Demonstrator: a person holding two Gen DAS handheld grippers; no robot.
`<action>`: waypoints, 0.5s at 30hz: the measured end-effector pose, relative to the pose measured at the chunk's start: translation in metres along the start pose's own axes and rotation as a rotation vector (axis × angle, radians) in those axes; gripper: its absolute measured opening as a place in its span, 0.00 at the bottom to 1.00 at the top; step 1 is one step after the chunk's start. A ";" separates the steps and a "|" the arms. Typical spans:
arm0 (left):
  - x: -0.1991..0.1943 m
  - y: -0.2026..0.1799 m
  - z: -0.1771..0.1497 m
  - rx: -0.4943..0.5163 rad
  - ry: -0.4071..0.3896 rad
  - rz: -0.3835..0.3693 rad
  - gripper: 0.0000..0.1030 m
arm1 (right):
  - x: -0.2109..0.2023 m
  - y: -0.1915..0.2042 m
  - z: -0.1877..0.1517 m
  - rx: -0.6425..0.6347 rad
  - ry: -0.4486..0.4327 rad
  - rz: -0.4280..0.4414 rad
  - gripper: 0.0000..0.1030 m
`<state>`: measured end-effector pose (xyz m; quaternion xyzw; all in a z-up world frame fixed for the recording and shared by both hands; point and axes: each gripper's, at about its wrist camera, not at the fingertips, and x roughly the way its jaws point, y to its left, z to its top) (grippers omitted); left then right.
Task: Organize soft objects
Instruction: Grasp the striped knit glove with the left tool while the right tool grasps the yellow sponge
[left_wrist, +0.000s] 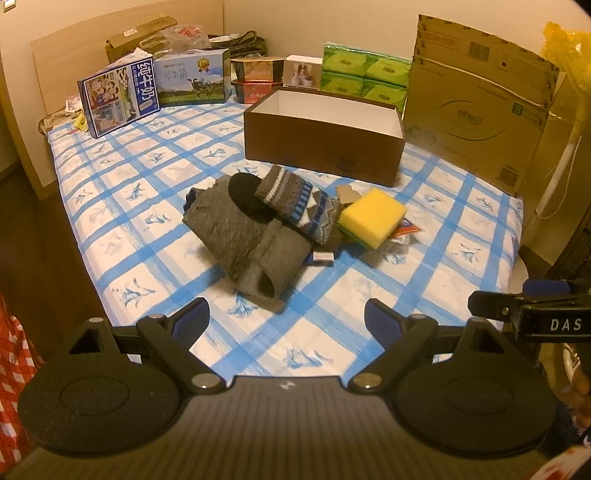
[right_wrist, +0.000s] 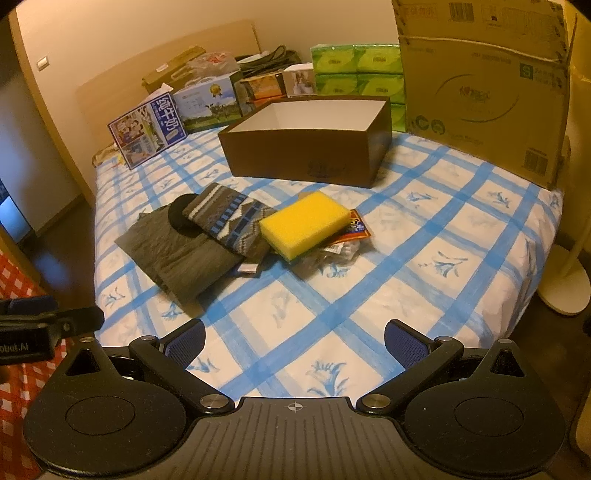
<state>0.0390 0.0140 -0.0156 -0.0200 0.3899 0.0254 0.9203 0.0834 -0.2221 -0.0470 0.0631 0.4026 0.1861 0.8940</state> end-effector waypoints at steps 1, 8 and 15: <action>0.002 0.001 0.002 0.001 -0.001 0.003 0.87 | 0.003 -0.001 0.002 0.001 0.003 -0.002 1.00; 0.021 0.006 0.019 0.012 -0.002 -0.006 0.81 | 0.024 -0.003 0.015 0.006 0.023 -0.006 1.00; 0.052 0.005 0.046 0.043 -0.014 -0.030 0.75 | 0.049 -0.005 0.036 0.005 0.018 -0.003 1.00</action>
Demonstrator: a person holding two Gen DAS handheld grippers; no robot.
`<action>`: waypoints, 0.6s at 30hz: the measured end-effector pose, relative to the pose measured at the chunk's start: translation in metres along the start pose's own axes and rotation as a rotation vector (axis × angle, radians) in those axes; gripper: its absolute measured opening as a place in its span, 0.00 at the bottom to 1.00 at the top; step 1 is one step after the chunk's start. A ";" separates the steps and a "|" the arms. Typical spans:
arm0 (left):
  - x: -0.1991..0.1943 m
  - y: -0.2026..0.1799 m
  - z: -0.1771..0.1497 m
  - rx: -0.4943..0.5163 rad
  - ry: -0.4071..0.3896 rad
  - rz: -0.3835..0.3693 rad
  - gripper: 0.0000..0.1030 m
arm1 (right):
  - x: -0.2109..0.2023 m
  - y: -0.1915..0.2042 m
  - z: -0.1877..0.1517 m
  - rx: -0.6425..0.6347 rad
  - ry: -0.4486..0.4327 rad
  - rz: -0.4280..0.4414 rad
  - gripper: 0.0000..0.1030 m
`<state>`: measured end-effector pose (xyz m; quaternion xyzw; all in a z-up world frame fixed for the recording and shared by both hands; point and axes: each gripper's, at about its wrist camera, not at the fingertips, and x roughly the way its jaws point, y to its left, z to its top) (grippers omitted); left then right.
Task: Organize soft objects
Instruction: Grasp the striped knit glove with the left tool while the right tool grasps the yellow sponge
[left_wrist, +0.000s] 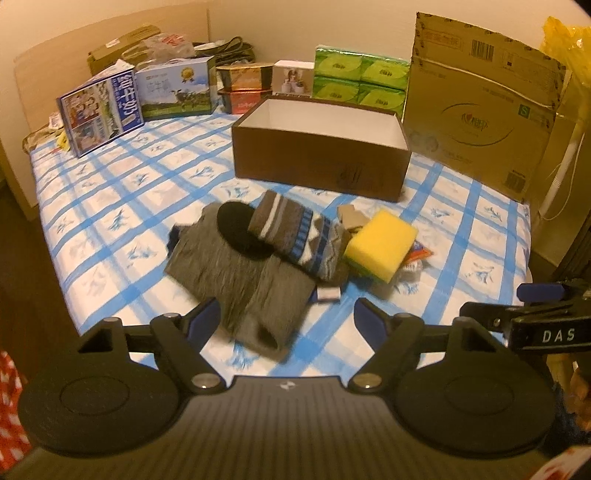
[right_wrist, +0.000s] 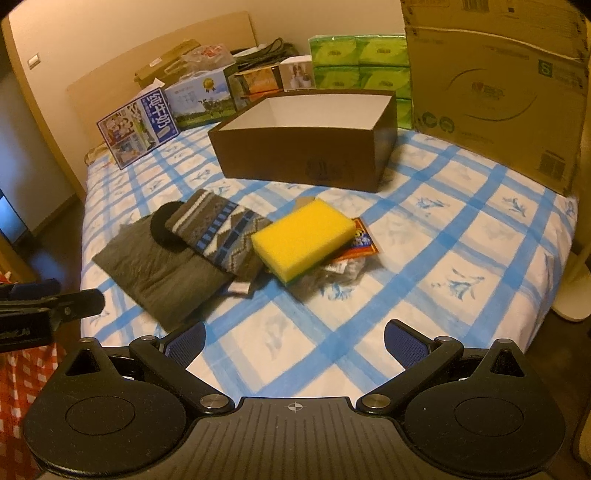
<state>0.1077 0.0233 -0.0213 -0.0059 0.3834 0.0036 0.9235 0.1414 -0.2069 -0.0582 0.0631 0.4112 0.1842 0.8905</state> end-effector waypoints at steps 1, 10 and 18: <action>0.005 0.001 0.004 0.000 -0.002 -0.003 0.75 | 0.004 0.000 0.004 -0.002 -0.002 -0.002 1.00; 0.049 0.001 0.035 0.013 -0.018 -0.025 0.71 | 0.039 -0.003 0.037 0.013 -0.027 -0.001 1.00; 0.092 0.004 0.049 0.056 -0.013 -0.030 0.65 | 0.078 -0.007 0.056 0.058 -0.017 -0.004 1.00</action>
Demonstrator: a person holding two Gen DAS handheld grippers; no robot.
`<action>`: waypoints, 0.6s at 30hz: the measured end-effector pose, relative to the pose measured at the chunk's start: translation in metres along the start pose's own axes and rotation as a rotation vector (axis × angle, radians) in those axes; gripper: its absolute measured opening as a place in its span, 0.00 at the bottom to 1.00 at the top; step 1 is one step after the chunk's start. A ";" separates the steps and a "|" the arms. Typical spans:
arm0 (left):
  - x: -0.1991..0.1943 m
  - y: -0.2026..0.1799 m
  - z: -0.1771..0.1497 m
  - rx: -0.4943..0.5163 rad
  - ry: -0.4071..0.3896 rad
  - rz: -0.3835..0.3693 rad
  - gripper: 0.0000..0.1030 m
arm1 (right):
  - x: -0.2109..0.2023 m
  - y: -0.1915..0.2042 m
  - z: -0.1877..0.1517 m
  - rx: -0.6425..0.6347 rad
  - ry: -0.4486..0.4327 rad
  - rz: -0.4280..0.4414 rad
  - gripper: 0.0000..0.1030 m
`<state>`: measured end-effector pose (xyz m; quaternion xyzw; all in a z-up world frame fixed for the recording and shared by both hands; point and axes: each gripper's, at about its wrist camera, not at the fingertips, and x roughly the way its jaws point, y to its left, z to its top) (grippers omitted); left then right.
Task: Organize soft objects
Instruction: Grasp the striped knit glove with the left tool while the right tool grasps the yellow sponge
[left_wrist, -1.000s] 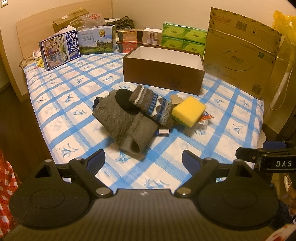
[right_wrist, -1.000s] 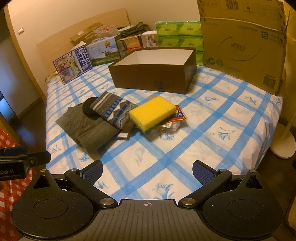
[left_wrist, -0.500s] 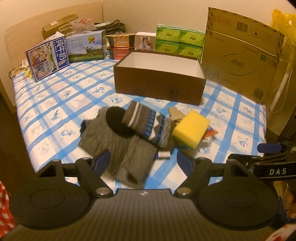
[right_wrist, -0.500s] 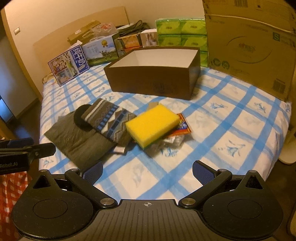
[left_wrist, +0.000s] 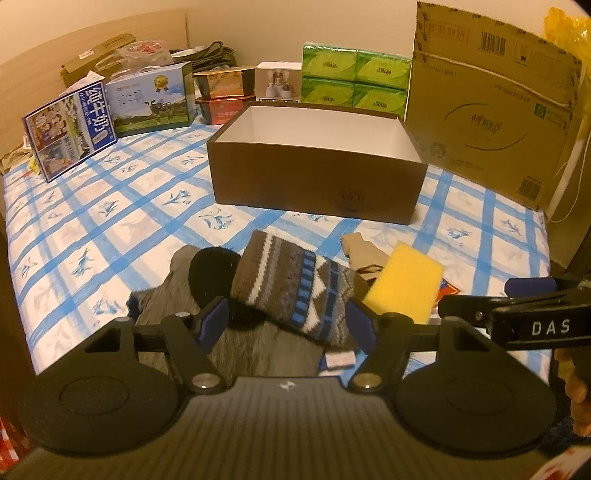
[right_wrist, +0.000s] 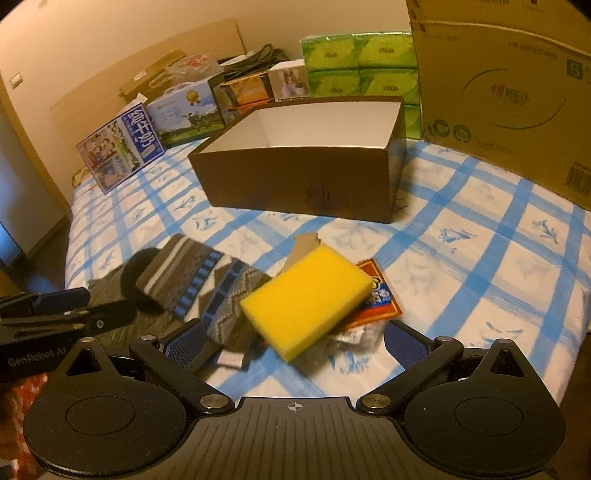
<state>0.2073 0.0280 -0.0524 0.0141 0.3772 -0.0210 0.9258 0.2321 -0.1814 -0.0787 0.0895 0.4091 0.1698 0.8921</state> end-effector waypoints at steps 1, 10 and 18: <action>0.006 0.001 0.002 0.006 0.002 0.001 0.64 | 0.007 0.000 0.002 0.008 0.005 -0.003 1.00; 0.050 0.013 0.014 0.034 0.016 0.006 0.58 | 0.053 -0.006 0.014 0.103 0.037 -0.042 1.00; 0.079 0.016 0.014 0.043 0.043 -0.009 0.55 | 0.084 -0.012 0.021 0.219 0.047 -0.118 1.00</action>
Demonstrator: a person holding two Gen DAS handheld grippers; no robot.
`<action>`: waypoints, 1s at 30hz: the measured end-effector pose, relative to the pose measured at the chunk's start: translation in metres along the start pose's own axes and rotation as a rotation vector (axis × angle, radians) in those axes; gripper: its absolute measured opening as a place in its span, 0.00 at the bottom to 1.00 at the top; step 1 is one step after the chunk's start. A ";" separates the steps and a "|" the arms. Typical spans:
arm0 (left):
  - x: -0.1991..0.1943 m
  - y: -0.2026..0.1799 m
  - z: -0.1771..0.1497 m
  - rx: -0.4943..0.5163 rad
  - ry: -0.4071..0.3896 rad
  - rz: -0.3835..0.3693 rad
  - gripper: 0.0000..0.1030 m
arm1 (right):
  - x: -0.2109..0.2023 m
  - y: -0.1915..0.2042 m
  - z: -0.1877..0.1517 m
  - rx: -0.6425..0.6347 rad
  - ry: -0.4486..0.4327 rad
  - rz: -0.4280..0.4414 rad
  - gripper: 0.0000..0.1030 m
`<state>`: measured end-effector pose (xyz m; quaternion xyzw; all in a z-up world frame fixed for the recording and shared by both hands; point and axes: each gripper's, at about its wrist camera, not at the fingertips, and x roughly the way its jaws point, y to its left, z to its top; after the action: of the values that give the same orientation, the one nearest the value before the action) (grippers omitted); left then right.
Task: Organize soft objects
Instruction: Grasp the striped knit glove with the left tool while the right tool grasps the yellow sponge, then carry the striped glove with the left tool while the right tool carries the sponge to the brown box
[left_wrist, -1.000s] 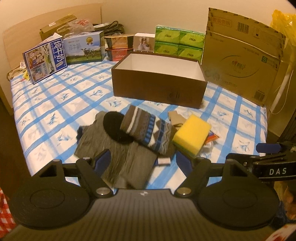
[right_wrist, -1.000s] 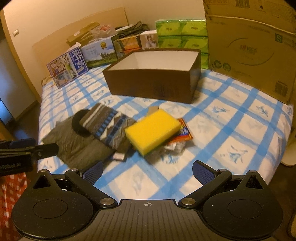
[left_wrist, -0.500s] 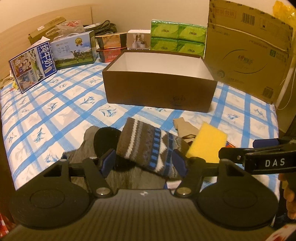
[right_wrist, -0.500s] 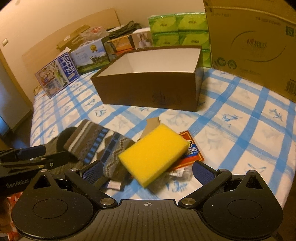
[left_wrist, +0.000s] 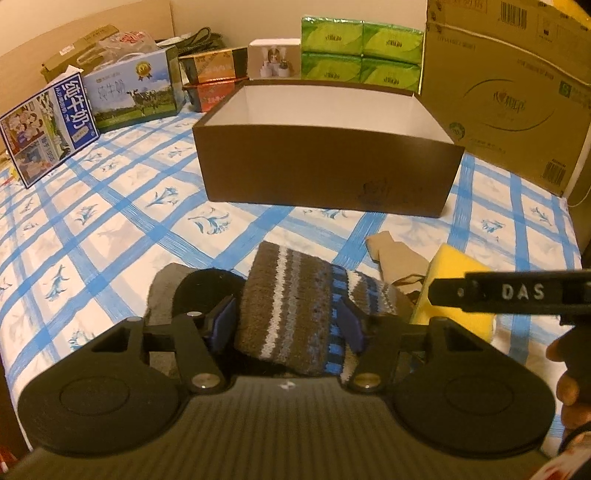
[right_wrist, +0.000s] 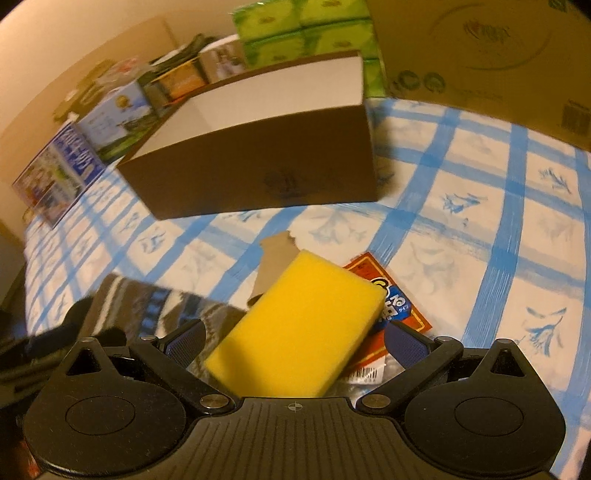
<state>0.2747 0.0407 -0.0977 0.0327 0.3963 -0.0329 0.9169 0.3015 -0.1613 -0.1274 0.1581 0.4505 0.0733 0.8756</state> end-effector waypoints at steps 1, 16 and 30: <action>0.003 -0.001 0.000 0.006 0.002 0.005 0.55 | 0.004 0.000 0.000 0.007 0.004 -0.007 1.00; 0.011 -0.002 -0.006 0.041 0.010 0.030 0.13 | 0.009 0.002 -0.013 -0.095 0.002 -0.028 0.79; -0.027 -0.004 -0.015 0.014 -0.040 0.032 0.08 | -0.053 -0.044 -0.013 -0.051 -0.050 0.098 0.79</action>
<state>0.2447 0.0389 -0.0882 0.0448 0.3770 -0.0218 0.9249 0.2598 -0.2143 -0.1091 0.1592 0.4180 0.1236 0.8858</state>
